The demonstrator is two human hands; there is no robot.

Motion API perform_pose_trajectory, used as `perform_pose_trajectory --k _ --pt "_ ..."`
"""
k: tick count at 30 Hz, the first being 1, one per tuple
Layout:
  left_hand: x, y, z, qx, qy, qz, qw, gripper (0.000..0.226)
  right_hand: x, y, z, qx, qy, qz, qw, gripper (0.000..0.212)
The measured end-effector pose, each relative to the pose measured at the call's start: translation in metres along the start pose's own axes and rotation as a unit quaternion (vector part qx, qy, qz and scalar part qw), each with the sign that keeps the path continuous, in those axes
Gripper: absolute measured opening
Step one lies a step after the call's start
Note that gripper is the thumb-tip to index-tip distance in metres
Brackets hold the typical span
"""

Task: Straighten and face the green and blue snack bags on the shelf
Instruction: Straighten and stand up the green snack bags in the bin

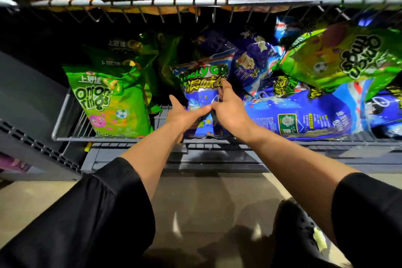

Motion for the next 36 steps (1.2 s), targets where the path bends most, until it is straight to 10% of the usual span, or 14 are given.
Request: perform_pose_trajectory --k 14,27,36 --pt "0.037 -0.008 -0.008 0.063 0.003 -0.029 0.998 0.155 0.011 -0.005 0.008 -0.054 -0.007 -0.009 0.998 0.076" --pt "0.022 0.014 0.011 0.09 -0.12 0.089 0.985 0.106 -0.002 -0.003 -0.012 -0.084 0.097 0.017 0.992 0.066" --pt "-0.017 0.022 0.023 0.048 -0.222 0.086 0.97 0.12 -0.048 0.06 -0.018 -0.312 0.192 0.056 0.929 0.034"
Point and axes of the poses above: each hand's wrist, its own x-axis towards the middle knuckle, its own y-axis out of the back of the hand, z = x × y, the point moved 3 cm from there along x, towards the middle knuckle, and after that the axes turned 14 degrees about y, right-handed, at the moved point
